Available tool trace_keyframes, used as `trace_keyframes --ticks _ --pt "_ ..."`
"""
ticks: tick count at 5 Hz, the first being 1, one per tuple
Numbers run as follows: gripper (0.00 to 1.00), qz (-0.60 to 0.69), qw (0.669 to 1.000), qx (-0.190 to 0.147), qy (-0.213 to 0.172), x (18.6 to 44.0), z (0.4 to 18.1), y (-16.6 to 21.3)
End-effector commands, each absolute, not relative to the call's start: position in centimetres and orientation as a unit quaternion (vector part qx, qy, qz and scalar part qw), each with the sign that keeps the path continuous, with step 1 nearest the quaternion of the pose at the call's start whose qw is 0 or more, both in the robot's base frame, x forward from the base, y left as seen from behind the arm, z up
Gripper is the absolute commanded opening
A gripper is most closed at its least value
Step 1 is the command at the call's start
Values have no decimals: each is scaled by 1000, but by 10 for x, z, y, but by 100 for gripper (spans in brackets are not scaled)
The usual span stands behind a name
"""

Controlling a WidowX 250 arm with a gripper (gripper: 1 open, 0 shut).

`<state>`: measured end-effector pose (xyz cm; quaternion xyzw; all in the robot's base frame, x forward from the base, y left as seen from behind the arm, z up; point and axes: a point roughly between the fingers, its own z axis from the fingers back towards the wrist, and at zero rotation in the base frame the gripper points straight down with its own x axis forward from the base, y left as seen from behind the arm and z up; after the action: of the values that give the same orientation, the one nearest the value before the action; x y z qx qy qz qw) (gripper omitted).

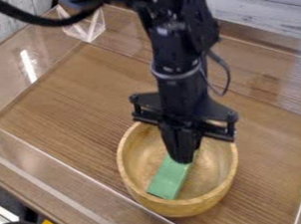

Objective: Remove the green block from inside the brown bowl and put it on the table

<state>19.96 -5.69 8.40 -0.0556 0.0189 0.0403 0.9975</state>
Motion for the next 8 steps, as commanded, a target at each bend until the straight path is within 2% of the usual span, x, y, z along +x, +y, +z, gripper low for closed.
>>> trace_keyframes --ticks 1,3,4,6,7,8 --pt "0 53 996 -69 -17 212 116 -53" --pt "0 77 993 -78 -37 220 159 -36" --pt "0 91 993 -66 -39 218 164 -20" --pt "0 100 994 -32 -25 204 145 3" --pt "100 101 994 -25 -15 197 135 3" --pt "100 102 995 -17 -6 191 124 3"
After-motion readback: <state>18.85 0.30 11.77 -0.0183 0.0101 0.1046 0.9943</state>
